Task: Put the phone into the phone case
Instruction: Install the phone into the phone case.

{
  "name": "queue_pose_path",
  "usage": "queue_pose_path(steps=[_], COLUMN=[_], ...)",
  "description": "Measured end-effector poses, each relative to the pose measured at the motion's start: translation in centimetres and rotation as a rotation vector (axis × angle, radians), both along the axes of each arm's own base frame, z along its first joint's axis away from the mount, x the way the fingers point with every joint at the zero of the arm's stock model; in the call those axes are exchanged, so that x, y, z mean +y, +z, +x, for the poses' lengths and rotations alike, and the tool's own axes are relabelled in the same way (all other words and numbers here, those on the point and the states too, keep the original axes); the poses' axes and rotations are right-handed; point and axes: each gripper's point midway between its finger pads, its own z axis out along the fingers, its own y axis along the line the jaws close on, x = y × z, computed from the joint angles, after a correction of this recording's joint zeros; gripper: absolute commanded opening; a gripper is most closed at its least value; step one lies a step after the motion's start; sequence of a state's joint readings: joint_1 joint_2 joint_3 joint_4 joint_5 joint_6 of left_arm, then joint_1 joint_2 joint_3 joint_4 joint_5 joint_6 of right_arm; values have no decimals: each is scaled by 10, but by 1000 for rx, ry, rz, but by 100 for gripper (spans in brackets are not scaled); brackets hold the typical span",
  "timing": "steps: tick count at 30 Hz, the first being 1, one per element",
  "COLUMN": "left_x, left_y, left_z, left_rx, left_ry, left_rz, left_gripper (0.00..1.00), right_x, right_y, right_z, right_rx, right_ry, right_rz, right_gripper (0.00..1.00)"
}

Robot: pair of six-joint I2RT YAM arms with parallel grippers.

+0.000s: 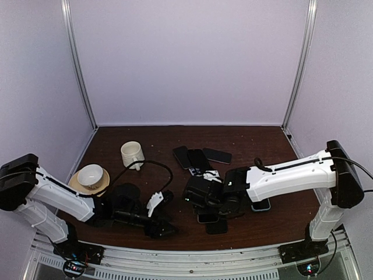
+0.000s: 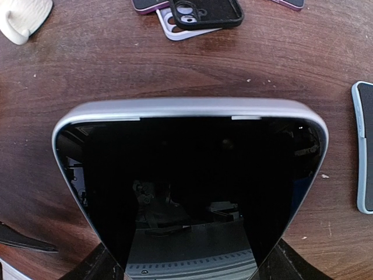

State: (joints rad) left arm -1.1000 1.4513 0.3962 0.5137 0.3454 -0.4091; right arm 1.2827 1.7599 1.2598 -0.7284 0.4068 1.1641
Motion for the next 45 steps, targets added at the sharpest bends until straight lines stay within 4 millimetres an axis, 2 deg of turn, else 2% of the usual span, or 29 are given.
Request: queue_pose_path(steps=[6, 13, 32, 45], left_x=[-4, -4, -4, -5], left_y=[15, 20, 13, 13], left_z=[10, 21, 25, 26], left_rx=[-134, -198, -201, -201], left_ry=[5, 45, 60, 60], left_rz=[-73, -81, -56, -57], left_gripper=[68, 68, 66, 66], right_x=[-8, -22, -28, -31], right_y=[-4, -18, -43, -44], right_z=[-1, -2, -3, -7], right_rx=[9, 22, 56, 68], right_ry=[2, -4, 14, -41], right_rz=[-39, -82, -165, -144], right_gripper=[0, 0, 0, 0])
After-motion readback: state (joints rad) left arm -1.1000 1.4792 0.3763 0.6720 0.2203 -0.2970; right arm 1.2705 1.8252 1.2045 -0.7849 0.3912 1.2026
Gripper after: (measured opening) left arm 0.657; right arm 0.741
